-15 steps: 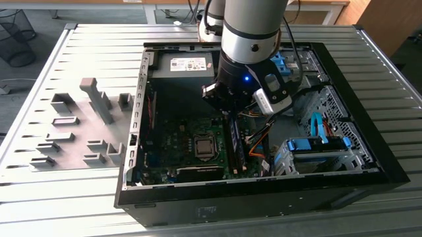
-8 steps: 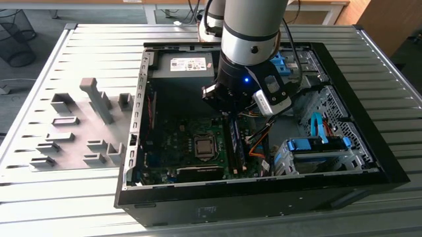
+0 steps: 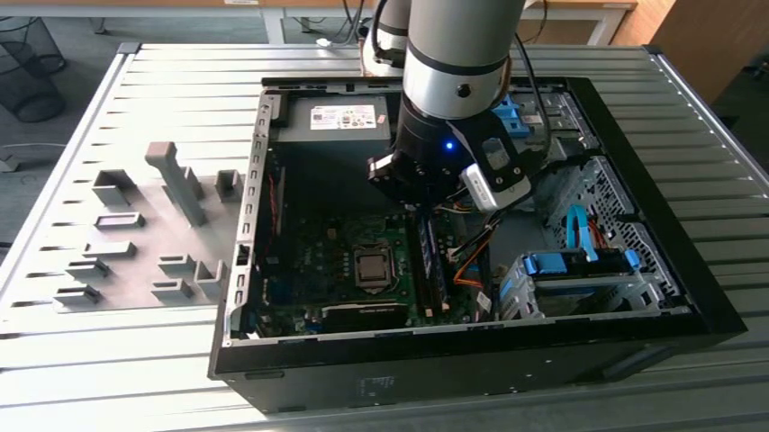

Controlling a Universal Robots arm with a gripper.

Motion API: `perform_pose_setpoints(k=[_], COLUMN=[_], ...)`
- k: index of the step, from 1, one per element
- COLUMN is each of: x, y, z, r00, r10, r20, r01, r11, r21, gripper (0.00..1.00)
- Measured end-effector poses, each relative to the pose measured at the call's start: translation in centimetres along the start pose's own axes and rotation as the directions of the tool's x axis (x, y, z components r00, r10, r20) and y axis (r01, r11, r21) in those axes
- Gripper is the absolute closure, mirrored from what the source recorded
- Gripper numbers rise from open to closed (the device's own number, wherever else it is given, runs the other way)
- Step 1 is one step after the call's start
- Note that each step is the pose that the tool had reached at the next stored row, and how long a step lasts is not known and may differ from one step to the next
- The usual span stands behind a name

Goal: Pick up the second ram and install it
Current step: 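Insert the second ram into the second slot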

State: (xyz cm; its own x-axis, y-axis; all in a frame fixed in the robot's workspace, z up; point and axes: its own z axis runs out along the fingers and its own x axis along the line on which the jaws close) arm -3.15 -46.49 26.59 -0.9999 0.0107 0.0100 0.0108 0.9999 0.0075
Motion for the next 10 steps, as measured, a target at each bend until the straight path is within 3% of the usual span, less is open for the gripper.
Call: perform_pose_setpoints(k=[10], x=[-0.03], y=[-0.1], z=[0.73], r00=[1.0], r10=[-0.007], r20=[-0.0001], r01=[0.007], r11=[1.0], r21=[-0.0002], gripper=[0.86])
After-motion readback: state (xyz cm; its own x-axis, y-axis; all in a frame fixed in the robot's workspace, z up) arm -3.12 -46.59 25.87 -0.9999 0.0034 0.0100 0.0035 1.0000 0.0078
